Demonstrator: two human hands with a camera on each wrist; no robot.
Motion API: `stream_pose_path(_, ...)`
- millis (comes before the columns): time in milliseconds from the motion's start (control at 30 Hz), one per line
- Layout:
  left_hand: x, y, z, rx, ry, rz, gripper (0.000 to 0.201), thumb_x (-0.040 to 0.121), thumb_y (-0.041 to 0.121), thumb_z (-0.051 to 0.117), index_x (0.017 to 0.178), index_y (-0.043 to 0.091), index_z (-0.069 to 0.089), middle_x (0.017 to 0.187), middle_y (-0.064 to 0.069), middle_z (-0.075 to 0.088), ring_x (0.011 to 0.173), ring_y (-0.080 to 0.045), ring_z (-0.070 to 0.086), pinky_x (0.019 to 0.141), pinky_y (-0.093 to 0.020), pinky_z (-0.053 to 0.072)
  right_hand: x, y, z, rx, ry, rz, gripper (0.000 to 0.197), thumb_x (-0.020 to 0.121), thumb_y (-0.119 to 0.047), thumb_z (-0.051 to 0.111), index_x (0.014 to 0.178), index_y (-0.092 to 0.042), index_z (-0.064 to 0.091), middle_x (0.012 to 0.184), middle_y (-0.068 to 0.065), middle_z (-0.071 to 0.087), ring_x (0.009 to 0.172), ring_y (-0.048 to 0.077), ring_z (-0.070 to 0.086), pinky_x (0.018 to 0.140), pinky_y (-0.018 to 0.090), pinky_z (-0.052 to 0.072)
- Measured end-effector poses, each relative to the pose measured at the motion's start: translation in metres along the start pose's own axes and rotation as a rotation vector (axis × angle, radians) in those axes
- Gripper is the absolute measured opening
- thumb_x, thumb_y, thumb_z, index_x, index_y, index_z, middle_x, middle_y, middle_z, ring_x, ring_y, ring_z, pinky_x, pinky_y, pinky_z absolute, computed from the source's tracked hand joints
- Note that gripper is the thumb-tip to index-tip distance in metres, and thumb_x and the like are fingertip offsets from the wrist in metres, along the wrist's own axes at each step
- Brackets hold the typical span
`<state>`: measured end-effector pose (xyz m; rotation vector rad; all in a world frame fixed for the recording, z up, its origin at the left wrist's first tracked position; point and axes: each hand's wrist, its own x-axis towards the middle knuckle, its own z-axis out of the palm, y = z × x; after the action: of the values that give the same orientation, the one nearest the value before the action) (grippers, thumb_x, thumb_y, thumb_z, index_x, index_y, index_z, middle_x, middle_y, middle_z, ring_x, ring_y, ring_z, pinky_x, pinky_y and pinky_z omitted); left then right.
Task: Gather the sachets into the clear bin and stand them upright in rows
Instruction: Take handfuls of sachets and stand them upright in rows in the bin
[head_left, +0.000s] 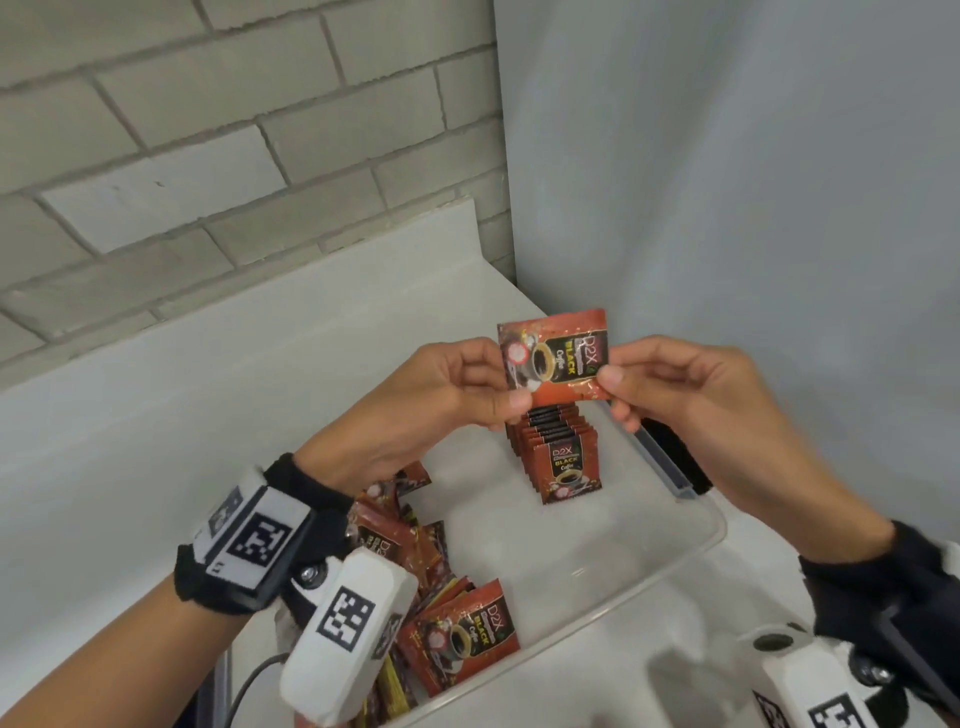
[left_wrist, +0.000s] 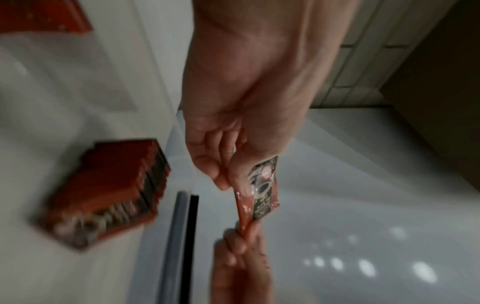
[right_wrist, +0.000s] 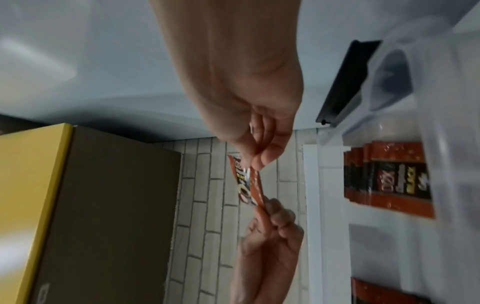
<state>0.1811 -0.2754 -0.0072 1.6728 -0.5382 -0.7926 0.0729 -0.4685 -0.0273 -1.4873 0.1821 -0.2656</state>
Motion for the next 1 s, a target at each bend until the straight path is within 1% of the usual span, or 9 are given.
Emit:
stream_pose_path(100, -0.004, 0.004, -0.003, 0.236, -0.004, 0.021, 0.032, 0.076, 0.017, 0.077, 0.106, 0.013, 0.066, 0.103, -0.003, 0.070, 0.099, -0.019, 0.063, 0.090, -0.022, 0.043, 0.002, -0.001, -0.006, -0.276, -0.009, -0.114, 0.011, 0.083, -0.009, 0.070, 0.085, -0.019, 0.075, 0.061, 0.000, 0.067, 0.052, 0.007, 0.057, 0.058, 0.016, 0.049)
stream_pose_path(167, -0.003, 0.004, -0.002, 0.276, -0.004, 0.025, 0.028, 0.078, 0.021, 0.077, 0.105, 0.019, 0.069, 0.103, 0.002, 0.069, 0.095, -0.014, 0.062, 0.089, -0.022, 0.046, 0.004, 0.001, -0.009, -0.512, -0.058, -0.219, 0.018, 0.083, -0.009, 0.071, 0.084, -0.027, 0.076, 0.067, -0.008, 0.068, 0.055, 0.007, 0.059, 0.060, 0.015, 0.047)
stream_pose_path(333, 0.013, -0.011, 0.011, 0.320, -0.057, 0.001, 0.015, 0.080, 0.010, 0.076, 0.092, 0.003, 0.073, 0.083, -0.013, 0.073, 0.071, -0.015, 0.066, 0.070, -0.019, 0.054, 0.009, 0.011, -0.005, -0.879, -0.189, -0.360, 0.015, 0.081, -0.005, 0.074, 0.090, -0.015, 0.079, 0.071, -0.017, 0.056, 0.058, -0.004, 0.055, 0.062, 0.005, 0.035)
stream_pose_path(433, 0.022, -0.026, 0.015, 0.342, -0.076, -0.058, 0.014, 0.078, 0.009, 0.078, 0.086, -0.001, 0.071, 0.077, -0.011, 0.074, 0.072, -0.021, 0.072, 0.077, -0.026, 0.058, 0.005, 0.016, 0.000, -1.022, -0.201, -0.414, 0.015, 0.081, -0.006, 0.073, 0.096, -0.009, 0.072, 0.083, -0.010, 0.050, 0.059, 0.006, 0.050, 0.062, 0.014, 0.037)
stream_pose_path(500, 0.025, -0.033, 0.020, 0.390, -0.058, -0.069, 0.013, 0.077, 0.008, 0.078, 0.081, 0.000, 0.069, 0.076, -0.011, 0.074, 0.072, -0.022, 0.073, 0.081, -0.026, 0.057, -0.002, 0.019, 0.006, -1.065, -0.275, -0.409, 0.011, 0.082, -0.008, 0.064, 0.093, -0.009, 0.064, 0.085, -0.003, 0.053, 0.063, 0.016, 0.056, 0.062, 0.031, 0.048)
stream_pose_path(567, 0.027, -0.039, 0.026, 0.467, -0.046, -0.059, 0.014, 0.078, 0.008, 0.077, 0.073, 0.006, 0.064, 0.074, -0.012, 0.074, 0.070, -0.020, 0.073, 0.081, -0.025, 0.055, -0.008, 0.024, 0.015, -1.146, -0.444, -0.331, 0.009, 0.087, -0.010, 0.054, 0.094, -0.008, 0.060, 0.091, 0.004, 0.057, 0.075, 0.026, 0.060, 0.067, 0.039, 0.051)
stream_pose_path(700, 0.025, -0.050, 0.036, 0.522, -0.013, -0.057, 0.022, 0.081, 0.005, 0.075, 0.068, 0.011, 0.058, 0.071, -0.011, 0.072, 0.064, -0.021, 0.072, 0.074, -0.034, 0.059, -0.009, 0.034, 0.033, -1.409, -0.675, 0.065, 0.025, 0.101, -0.014, 0.040, 0.122, -0.010, 0.052, 0.120, 0.007, 0.051, 0.097, 0.023, 0.053, 0.080, 0.029, 0.044)
stream_pose_path(833, 0.019, -0.048, 0.031, 0.597, 0.019, -0.017, 0.026, 0.078, 0.016, 0.079, 0.078, 0.011, 0.054, 0.063, -0.001, 0.065, 0.050, -0.014, 0.064, 0.056, -0.032, 0.057, -0.007, 0.040, 0.042, -1.432, -0.702, 0.215, 0.030, 0.101, -0.010, 0.040, 0.130, -0.011, 0.048, 0.122, 0.009, 0.052, 0.086, 0.015, 0.050, 0.071, 0.023, 0.046)
stream_pose_path(1000, 0.017, -0.039, 0.025, 0.856, -0.055, 0.137, 0.048, 0.090, 0.023, 0.065, 0.135, 0.030, 0.050, 0.071, 0.017, 0.048, 0.058, 0.002, 0.050, 0.059, -0.007, 0.038, -0.010, 0.039, 0.043, -1.455, -0.733, 0.205, 0.038, 0.101, -0.009, 0.037, 0.140, -0.009, 0.039, 0.135, 0.008, 0.045, 0.097, 0.014, 0.046, 0.083, 0.019, 0.038)
